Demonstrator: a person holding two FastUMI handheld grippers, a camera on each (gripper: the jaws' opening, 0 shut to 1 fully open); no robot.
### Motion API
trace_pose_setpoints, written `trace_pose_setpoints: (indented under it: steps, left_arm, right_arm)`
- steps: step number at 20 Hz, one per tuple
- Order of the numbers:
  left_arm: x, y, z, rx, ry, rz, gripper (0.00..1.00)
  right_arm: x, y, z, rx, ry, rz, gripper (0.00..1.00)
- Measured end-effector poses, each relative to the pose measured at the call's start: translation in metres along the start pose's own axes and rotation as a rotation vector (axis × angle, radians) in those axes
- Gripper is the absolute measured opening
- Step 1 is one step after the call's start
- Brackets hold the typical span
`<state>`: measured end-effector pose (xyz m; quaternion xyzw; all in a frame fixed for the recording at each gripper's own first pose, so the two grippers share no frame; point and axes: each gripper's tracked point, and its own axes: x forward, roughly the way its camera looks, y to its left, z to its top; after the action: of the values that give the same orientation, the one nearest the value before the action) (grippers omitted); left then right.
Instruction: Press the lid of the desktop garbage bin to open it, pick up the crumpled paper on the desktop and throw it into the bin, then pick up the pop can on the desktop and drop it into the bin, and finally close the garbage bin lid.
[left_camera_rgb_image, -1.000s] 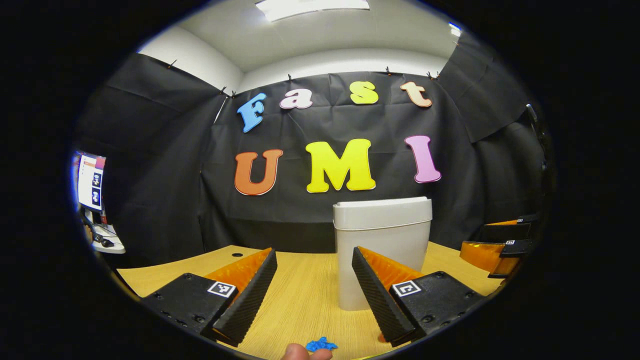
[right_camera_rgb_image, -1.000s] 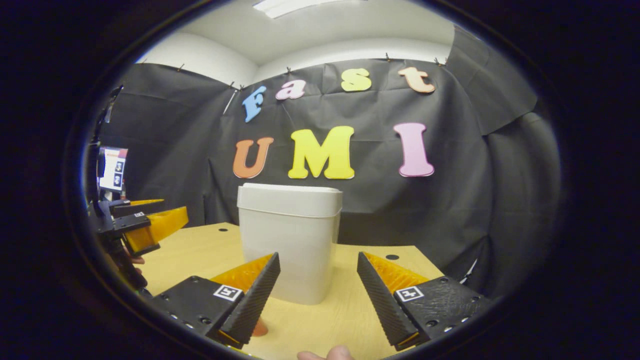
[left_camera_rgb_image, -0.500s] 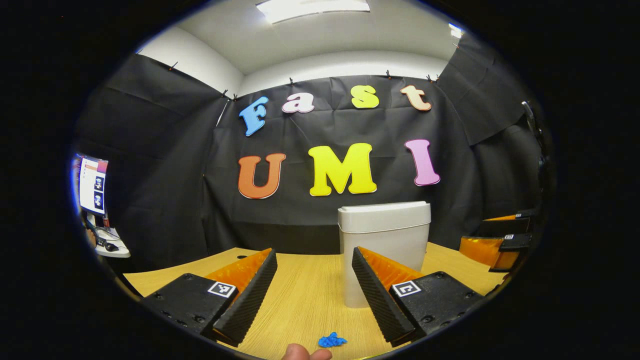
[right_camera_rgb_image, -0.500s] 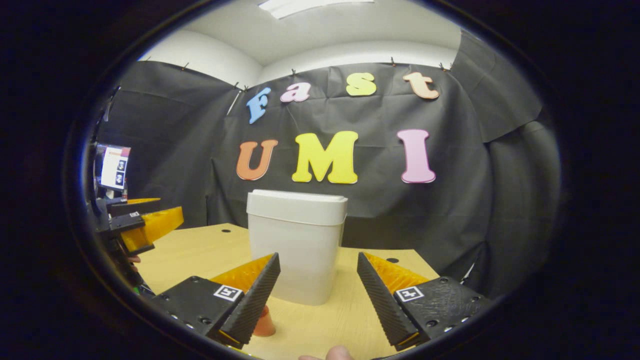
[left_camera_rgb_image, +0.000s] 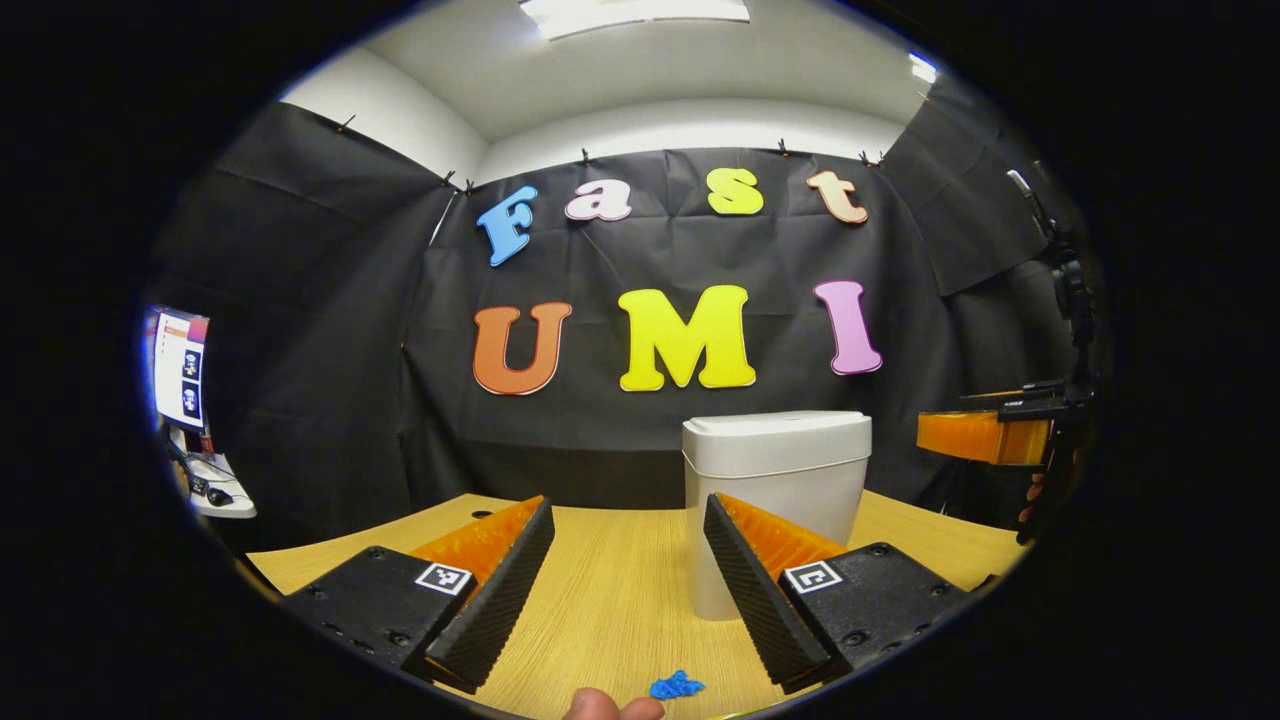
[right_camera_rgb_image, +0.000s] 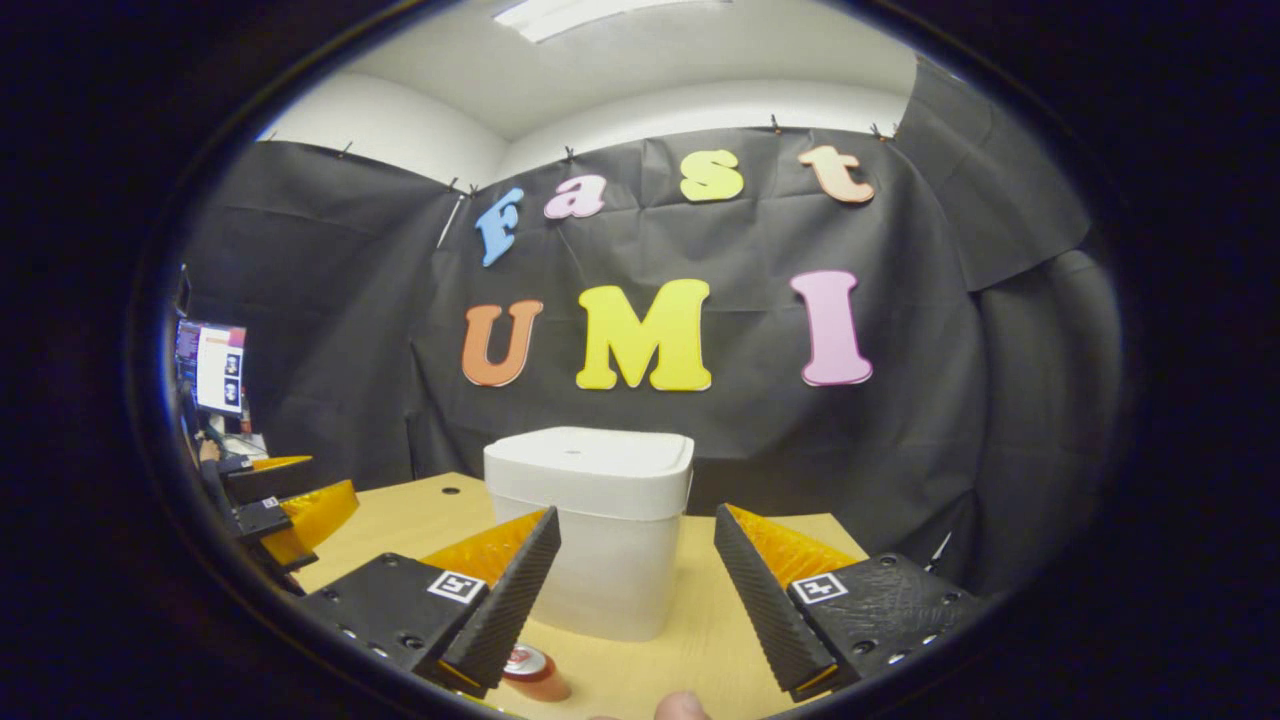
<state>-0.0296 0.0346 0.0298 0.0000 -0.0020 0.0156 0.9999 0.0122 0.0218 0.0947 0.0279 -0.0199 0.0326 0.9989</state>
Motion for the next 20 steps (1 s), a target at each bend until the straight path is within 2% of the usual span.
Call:
trace_pose_setpoints:
  steps: [5, 9, 10, 11, 12, 14, 15, 16, 17, 18, 20]
  left_arm:
    - [0.001, -0.002, -0.005, -0.013, 0.027, -0.02, 0.98]
    - [0.001, 0.002, -0.006, -0.019, 0.034, -0.019, 0.98]
    - [0.002, 0.002, -0.005, -0.019, 0.033, -0.02, 0.98]
    - [0.001, 0.004, -0.006, -0.018, 0.033, -0.02, 0.98]
    - [0.001, 0.004, -0.007, -0.019, 0.034, -0.022, 0.98]
    - [0.001, 0.003, -0.007, -0.024, 0.032, -0.036, 1.0]
    - [0.0, 0.005, -0.006, -0.024, 0.029, -0.037, 0.98]
    - [-0.001, 0.006, -0.007, -0.024, 0.029, -0.038, 0.98]
    - [-0.001, 0.007, -0.01, -0.025, 0.033, -0.039, 0.97]
    - [0.0, 0.007, -0.013, -0.028, 0.04, -0.043, 0.97]
    - [-0.001, 0.006, -0.018, -0.033, 0.054, -0.05, 0.98]
  right_arm:
    - [0.033, 0.014, 0.038, 0.0, -0.015, 0.021, 0.95]
    - [0.07, 0.015, 0.053, 0.001, -0.001, 0.0, 0.93]
    - [0.077, 0.013, 0.054, 0.005, 0.004, -0.007, 0.77]
    - [0.085, 0.014, 0.053, 0.011, 0.02, -0.015, 0.7]
    - [0.091, 0.015, 0.052, 0.021, 0.041, -0.017, 0.7]
    - [0.107, 0.015, 0.047, 0.035, 0.064, -0.026, 0.38]
    - [0.11, 0.019, 0.041, 0.037, 0.087, -0.011, 0.27]
    - [0.109, 0.025, 0.037, 0.039, 0.102, 0.011, 0.26]
    - [0.112, 0.026, 0.033, 0.053, 0.117, 0.02, 0.2]
    - [0.117, 0.032, 0.029, 0.061, 0.125, 0.029, 0.0]
    - [0.124, 0.035, 0.026, 0.045, 0.131, 0.034, 0.0]
